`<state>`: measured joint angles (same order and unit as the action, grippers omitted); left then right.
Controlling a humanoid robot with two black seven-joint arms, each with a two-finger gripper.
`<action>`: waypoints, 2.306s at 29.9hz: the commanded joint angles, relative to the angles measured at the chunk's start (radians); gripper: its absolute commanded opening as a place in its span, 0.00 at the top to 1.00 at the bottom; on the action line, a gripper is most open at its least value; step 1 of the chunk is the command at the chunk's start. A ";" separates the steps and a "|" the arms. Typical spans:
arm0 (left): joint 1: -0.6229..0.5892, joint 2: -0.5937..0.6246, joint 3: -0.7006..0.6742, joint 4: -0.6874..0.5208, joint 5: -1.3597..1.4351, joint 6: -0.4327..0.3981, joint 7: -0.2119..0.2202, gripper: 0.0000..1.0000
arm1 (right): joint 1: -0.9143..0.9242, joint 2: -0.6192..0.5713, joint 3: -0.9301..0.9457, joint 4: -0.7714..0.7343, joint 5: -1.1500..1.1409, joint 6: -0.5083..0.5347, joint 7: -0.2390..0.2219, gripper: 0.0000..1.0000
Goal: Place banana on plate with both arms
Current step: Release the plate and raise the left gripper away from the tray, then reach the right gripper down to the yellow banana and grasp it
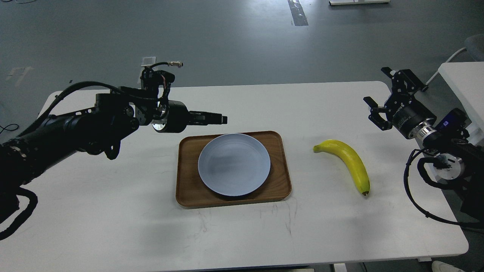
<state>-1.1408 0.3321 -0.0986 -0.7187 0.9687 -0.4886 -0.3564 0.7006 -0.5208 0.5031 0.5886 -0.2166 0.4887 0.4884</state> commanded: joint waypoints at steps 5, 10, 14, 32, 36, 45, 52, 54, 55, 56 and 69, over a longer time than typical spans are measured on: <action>0.022 0.120 -0.120 -0.022 -0.698 0.000 -0.003 0.02 | 0.008 -0.008 0.000 0.003 0.000 0.000 0.000 0.00; 0.162 0.148 -0.298 -0.024 -0.737 0.000 -0.004 0.02 | 0.005 -0.002 0.002 0.000 0.002 0.000 0.000 0.00; 0.317 0.151 -0.481 -0.024 -0.765 0.000 -0.003 0.02 | 0.005 -0.005 0.000 0.003 0.002 0.000 0.000 0.00; 0.421 0.165 -0.563 -0.024 -0.774 0.000 0.028 0.02 | 0.355 -0.260 -0.336 0.267 -0.489 0.000 0.000 0.00; 0.421 0.171 -0.563 -0.024 -0.768 0.000 0.028 0.02 | 0.463 -0.294 -0.457 0.335 -0.727 0.000 0.000 0.00; 0.421 0.174 -0.561 -0.038 -0.762 0.000 0.030 0.02 | 0.548 -0.220 -0.667 0.323 -1.095 0.000 0.000 0.00; 0.421 0.173 -0.561 -0.038 -0.762 0.000 0.030 0.02 | 0.548 -0.140 -0.808 0.260 -1.164 0.000 0.000 0.00; 0.421 0.173 -0.563 -0.038 -0.762 0.000 0.030 0.02 | 0.548 -0.105 -0.828 0.246 -1.173 0.000 0.000 0.00; 0.421 0.173 -0.563 -0.038 -0.762 0.000 0.030 0.02 | 0.548 -0.091 -0.831 0.232 -1.173 0.000 0.000 0.00; 0.421 0.173 -0.563 -0.038 -0.762 0.000 0.030 0.02 | 0.547 -0.068 -0.840 0.205 -1.175 0.000 0.000 0.00; 0.421 0.173 -0.561 -0.038 -0.762 0.000 0.030 0.02 | 0.521 0.024 -0.936 0.126 -1.175 0.000 0.000 0.00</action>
<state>-0.7196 0.5047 -0.6597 -0.7563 0.2072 -0.4887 -0.3267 1.2303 -0.4981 -0.4316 0.7194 -1.3914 0.4886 0.4887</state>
